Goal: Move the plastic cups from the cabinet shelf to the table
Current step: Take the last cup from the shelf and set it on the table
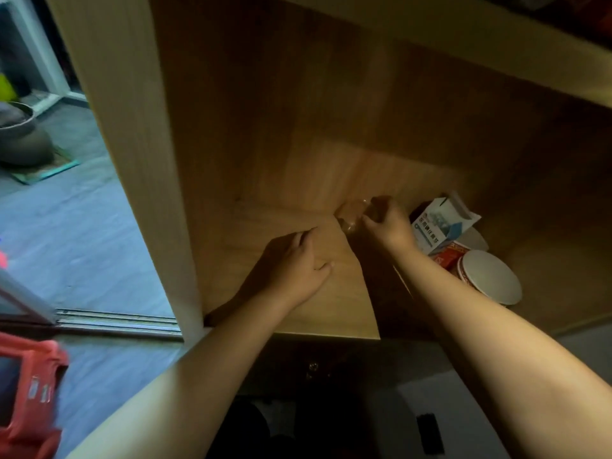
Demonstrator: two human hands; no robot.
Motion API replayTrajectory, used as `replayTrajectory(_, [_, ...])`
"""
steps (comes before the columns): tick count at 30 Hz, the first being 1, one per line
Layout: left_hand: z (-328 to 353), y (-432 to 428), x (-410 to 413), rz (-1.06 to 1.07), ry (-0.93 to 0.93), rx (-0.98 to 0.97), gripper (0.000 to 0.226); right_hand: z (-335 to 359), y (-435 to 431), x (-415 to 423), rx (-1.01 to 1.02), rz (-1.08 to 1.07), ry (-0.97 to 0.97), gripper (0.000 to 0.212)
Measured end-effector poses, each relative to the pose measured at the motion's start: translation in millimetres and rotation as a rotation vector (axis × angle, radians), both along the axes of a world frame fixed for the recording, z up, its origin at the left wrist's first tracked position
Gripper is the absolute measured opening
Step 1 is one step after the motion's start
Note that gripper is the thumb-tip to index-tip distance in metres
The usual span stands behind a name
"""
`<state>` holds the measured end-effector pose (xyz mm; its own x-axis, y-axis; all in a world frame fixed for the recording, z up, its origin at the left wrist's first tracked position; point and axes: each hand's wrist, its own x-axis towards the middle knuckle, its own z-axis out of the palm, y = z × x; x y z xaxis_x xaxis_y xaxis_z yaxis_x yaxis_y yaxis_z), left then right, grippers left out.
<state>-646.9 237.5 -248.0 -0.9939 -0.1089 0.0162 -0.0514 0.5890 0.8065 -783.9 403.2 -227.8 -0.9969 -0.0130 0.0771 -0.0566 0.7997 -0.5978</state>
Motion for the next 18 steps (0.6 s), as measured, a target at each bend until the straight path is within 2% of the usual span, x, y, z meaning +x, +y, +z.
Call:
replayTrajectory(4, [-16.7,1.9,-7.2,-0.008,0.039,-0.252,0.067,-0.5,3.6,0.5,-0.015,0.056,0.021,0.056])
replayTrajectory(8, [-30.4,-0.4,-7.0,-0.041,0.012,-0.39,0.062,0.1,1.6,2.9,-0.019,0.081,0.032,0.06])
replayTrajectory(15, [-38.9,-1.1,-3.9,-0.074,0.006,-0.439,0.063,-1.9,5.3,8.0,0.058,0.097,0.062,0.058])
replayTrajectory(18, [-35.3,-1.5,-0.5,-0.082,0.002,-0.418,0.064,-0.2,6.9,16.2,0.016,0.072,0.051,0.063])
